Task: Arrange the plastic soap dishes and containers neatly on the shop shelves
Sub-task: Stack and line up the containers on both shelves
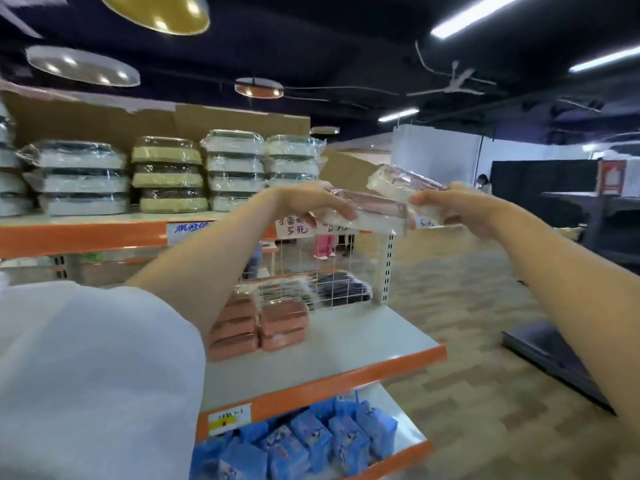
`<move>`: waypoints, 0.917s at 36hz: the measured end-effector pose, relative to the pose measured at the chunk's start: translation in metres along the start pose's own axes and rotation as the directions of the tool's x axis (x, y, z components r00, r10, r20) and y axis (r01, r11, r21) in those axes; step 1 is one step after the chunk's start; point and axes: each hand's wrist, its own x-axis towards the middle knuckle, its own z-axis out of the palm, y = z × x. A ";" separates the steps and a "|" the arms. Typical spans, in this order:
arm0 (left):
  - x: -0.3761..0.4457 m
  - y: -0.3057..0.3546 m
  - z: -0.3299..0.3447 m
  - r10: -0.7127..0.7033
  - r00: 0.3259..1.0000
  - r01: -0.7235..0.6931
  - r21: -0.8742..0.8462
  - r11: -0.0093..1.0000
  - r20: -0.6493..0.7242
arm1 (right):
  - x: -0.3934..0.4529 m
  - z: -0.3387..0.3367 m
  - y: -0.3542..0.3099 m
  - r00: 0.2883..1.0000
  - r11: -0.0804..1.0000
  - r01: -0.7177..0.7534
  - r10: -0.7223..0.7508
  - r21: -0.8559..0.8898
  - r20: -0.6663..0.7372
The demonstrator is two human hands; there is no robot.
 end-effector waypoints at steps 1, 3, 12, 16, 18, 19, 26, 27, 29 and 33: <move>0.007 0.000 -0.007 0.007 1.000 -0.007 0.015 1.000 -0.024 | 0.007 -0.005 -0.002 1.000 1.000 0.010 -0.010 -0.024 0.001; 0.019 0.000 -0.020 0.005 0.998 -0.003 0.030 1.000 -0.056 | 0.026 -0.011 -0.004 1.000 0.999 0.022 -0.021 -0.047 0.003; 0.086 -0.034 -0.057 -0.037 0.993 0.043 0.052 0.998 -0.117 | 0.143 -0.014 0.010 0.997 0.988 0.073 -0.070 -0.133 0.028; 0.116 -0.043 -0.069 -0.087 0.989 0.098 0.091 0.991 -0.123 | 0.191 -0.012 0.017 0.993 0.980 0.105 -0.096 -0.166 0.063; 0.128 -0.047 -0.073 -0.121 0.982 0.137 0.103 0.985 -0.148 | 0.213 -0.010 0.022 0.992 0.977 0.112 -0.099 -0.180 0.080; 0.134 -0.049 -0.074 -0.141 0.977 0.158 0.099 0.983 -0.158 | 0.221 -0.009 0.025 0.991 0.978 0.111 -0.095 -0.177 0.096; 0.165 -0.057 -0.068 -0.216 0.956 0.232 0.063 0.971 -0.199 | 0.299 -0.009 0.046 0.968 0.956 0.191 -0.146 -0.222 0.204; 0.168 -0.058 -0.067 -0.229 0.951 0.243 0.047 0.969 -0.207 | 0.307 -0.008 0.046 0.962 0.952 0.212 -0.162 -0.223 0.221; 0.174 -0.059 -0.063 -0.257 0.943 0.259 -0.018 0.966 -0.210 | 0.321 -0.006 0.047 0.956 0.938 0.232 -0.171 -0.256 0.239; 0.181 -0.067 -0.053 -0.304 0.919 0.280 -0.124 0.952 -0.251 | 0.350 0.002 0.052 0.936 0.893 0.272 -0.161 -0.358 0.312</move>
